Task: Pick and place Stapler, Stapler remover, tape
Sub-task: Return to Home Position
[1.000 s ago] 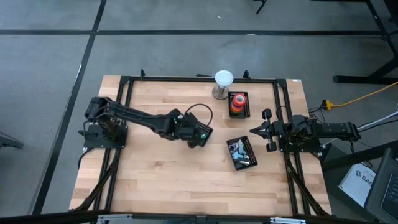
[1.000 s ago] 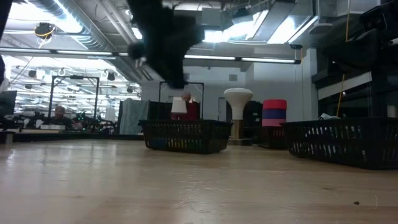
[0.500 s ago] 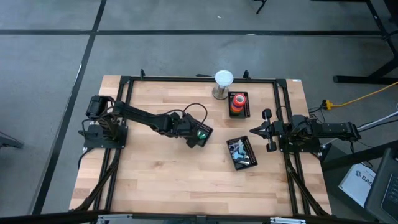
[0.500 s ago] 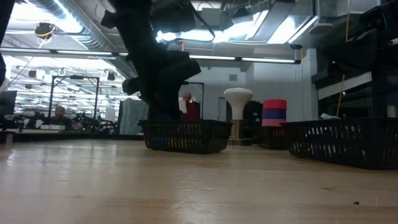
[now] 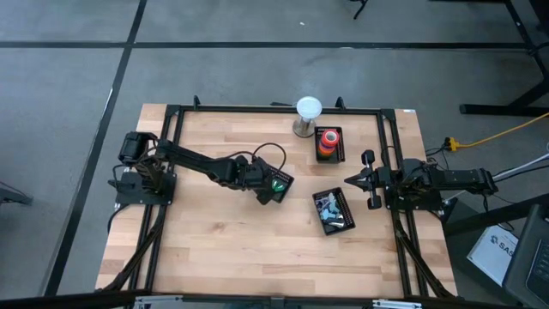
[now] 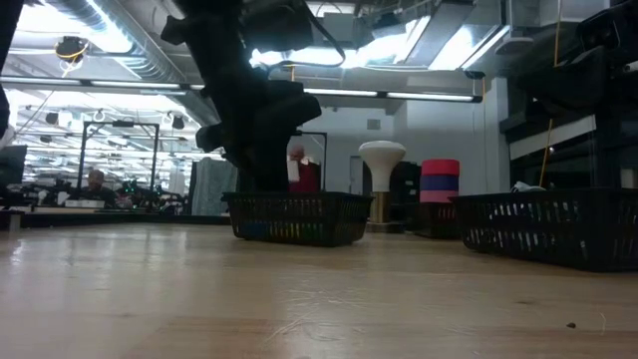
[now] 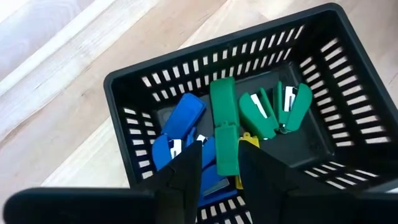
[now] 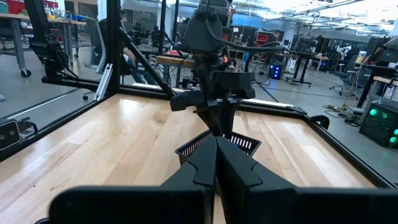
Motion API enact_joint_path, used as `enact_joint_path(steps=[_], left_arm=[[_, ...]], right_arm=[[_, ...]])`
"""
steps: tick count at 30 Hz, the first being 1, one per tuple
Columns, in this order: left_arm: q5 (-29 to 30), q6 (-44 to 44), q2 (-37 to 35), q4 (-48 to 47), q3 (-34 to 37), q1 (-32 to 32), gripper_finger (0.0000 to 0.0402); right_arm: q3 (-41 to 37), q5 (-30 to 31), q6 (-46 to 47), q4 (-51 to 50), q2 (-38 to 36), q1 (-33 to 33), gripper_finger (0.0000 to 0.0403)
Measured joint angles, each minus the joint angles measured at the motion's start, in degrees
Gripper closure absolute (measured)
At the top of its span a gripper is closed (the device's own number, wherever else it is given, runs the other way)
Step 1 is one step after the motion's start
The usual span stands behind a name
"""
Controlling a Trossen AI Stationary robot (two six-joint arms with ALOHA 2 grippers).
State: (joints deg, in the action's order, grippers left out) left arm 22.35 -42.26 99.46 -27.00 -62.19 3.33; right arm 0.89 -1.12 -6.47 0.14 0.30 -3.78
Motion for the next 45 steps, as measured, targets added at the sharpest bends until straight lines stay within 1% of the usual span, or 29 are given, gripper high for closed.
enact_joint_path(steps=[4,7,9,12,14,19,21,24,29,31,34,42,45], left_arm=[[-0.3,0.9,0.0,0.0,0.0,0.0,0.0302],[-2.6,4.6,0.0,0.0,0.0,0.0,0.0305],[-3.4,5.3,0.0,0.0,0.0,0.0,0.0307],[-6.8,6.5,-0.1,0.1,0.0,0.6,0.0309],[-9.7,10.0,-0.1,0.2,0.0,1.5,0.0311],[-14.7,17.7,-0.2,0.1,0.0,4.6,0.0311],[-14.9,20.2,-0.2,0.1,0.0,6.0,0.0311],[-13.3,22.3,-0.2,-0.2,0.0,7.8,0.0310],[-13.3,25.7,-1.1,0.3,0.7,9.2,0.0310],[-13.8,26.1,-3.4,2.5,3.1,9.4,0.0311],[-14.9,25.9,-9.8,7.6,10.0,9.6,0.0311],[-15.0,29.0,-33.9,25.2,30.2,10.5,0.0308],[-17.1,30.8,-41.7,30.0,36.1,10.5,0.0310]], right_arm=[[0.0,0.0,0.0,0.0,0.0,0.0,0.0389],[0.0,0.0,0.0,0.0,0.0,0.0,0.0389],[0.0,0.0,0.0,0.0,0.0,0.0,0.0389],[0.0,0.0,0.0,0.0,0.0,0.0,0.0389],[0.0,0.0,0.0,0.0,0.0,0.0,0.0389],[0.0,0.0,0.0,0.0,0.0,0.0,0.0389],[0.0,0.0,0.0,0.0,0.0,0.0,0.0389],[0.0,0.0,0.0,0.0,0.0,0.0,0.0389],[0.0,0.0,0.0,0.0,0.0,0.0,0.0389],[0.0,0.0,0.0,0.0,0.0,0.0,0.0389],[0.0,0.0,0.0,0.0,0.0,0.0,0.0389],[0.0,0.0,0.0,0.0,0.0,0.0,0.0389],[0.0,0.0,0.0,0.0,0.0,0.0,0.0389]])
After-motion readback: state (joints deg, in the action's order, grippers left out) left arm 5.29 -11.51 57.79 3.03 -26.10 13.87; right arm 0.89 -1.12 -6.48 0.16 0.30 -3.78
